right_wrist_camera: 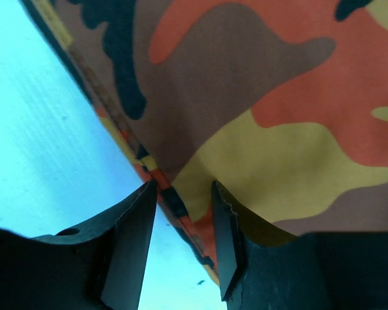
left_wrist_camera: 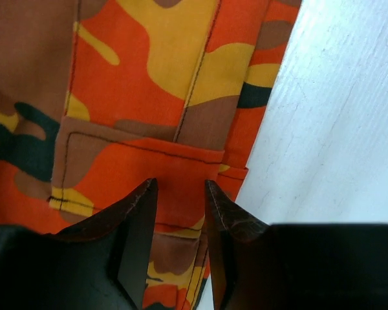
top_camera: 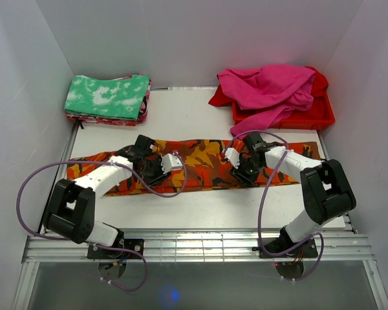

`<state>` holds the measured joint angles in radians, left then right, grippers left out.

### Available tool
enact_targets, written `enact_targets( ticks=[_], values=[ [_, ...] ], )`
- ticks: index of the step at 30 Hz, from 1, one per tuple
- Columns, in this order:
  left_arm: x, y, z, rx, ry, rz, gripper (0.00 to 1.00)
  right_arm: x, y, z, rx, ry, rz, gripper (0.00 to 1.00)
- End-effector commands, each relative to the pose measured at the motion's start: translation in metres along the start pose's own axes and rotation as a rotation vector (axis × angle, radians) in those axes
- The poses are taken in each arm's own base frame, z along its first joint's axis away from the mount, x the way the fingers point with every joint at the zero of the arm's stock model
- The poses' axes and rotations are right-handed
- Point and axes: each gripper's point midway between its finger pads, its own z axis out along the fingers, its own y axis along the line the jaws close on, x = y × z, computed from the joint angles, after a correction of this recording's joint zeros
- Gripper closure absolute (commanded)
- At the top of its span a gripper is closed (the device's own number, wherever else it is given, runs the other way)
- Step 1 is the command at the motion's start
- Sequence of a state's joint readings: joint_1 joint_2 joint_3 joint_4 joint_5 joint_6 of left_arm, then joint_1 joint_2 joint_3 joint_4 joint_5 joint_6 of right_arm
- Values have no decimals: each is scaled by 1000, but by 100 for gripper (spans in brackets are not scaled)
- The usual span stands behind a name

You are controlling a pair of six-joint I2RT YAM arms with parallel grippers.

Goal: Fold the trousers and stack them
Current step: Fold the trousers

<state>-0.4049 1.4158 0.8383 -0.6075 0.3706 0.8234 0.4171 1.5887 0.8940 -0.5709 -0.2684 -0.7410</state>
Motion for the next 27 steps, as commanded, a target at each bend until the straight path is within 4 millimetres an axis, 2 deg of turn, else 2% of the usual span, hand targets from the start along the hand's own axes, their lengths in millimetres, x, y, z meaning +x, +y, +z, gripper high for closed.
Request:
enact_targets(
  ticks=[1,7,13,16,19,20,22,25,27],
  values=[
    [-2,-3,8,11,-9,56,54,6,-15,10,60,28,-3,54],
    [0,-14,2,31,-28,105,53,13,-11,22,15,65,48,56],
    [23,-12,18,21,69,108,57,16,-7,24,-4,75,64,57],
    [24,-7,22,5,73,110,58,20,-6,25,-7,92,68,59],
    [26,-9,25,18,80,113,67,25,-7,28,-5,115,75,59],
    [25,-9,24,18,76,115,75,26,-9,28,0,121,80,59],
    [24,-13,20,33,74,116,83,30,-11,30,4,137,91,60],
    [13,-17,5,39,47,112,99,33,-11,31,0,149,101,61],
    [5,-21,-9,48,26,116,100,33,-10,32,-2,149,103,61]
  ],
)
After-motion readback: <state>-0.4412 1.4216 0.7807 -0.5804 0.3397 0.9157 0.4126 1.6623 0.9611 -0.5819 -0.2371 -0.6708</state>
